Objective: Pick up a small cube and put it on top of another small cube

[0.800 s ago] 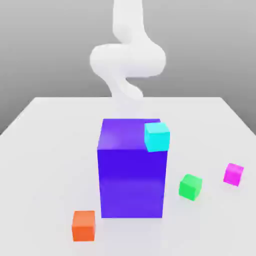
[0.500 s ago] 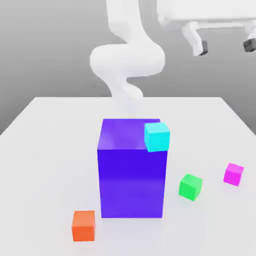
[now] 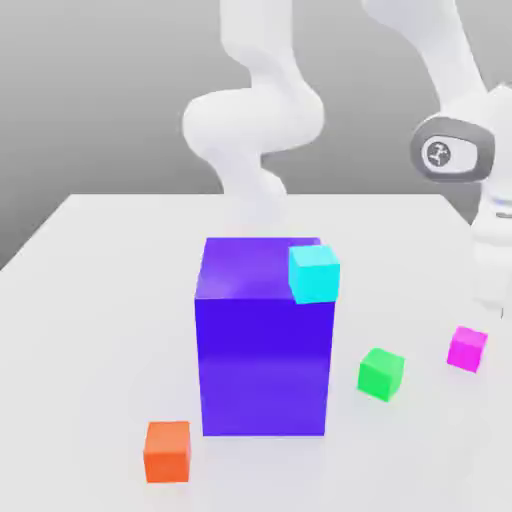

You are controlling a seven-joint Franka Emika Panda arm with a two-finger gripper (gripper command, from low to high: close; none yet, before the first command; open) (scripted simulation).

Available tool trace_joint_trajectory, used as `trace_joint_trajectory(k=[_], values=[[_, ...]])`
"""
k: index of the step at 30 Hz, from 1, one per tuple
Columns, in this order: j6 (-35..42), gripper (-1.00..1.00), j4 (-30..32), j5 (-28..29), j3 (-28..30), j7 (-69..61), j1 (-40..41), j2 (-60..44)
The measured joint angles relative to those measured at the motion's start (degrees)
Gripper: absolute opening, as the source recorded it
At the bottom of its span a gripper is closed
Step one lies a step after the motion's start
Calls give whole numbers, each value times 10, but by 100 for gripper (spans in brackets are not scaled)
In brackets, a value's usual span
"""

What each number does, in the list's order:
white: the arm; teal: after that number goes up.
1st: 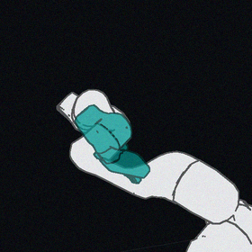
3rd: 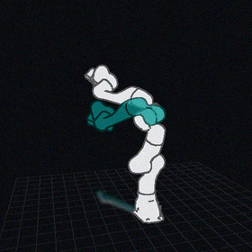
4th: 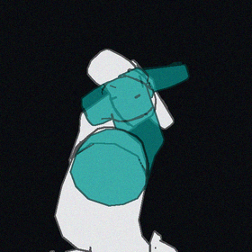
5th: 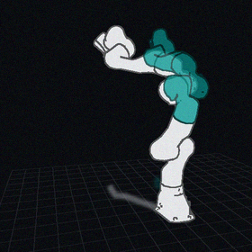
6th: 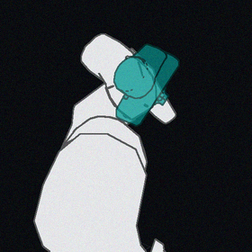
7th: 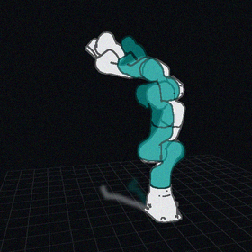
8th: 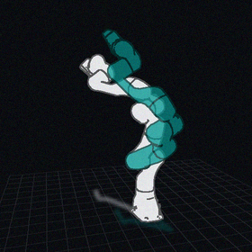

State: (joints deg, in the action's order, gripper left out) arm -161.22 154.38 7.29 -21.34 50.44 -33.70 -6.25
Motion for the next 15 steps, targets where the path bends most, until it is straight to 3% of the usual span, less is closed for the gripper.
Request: trace_joint_trajectory(k=[6, 7, 15], values=[[-90, 0, -21, 120, 111, 90, -92, -124], [-99, -100, -23, 125, 123, 94, -103, -135], [-87, -100, -19, 118, 108, 88, -89, -120]])
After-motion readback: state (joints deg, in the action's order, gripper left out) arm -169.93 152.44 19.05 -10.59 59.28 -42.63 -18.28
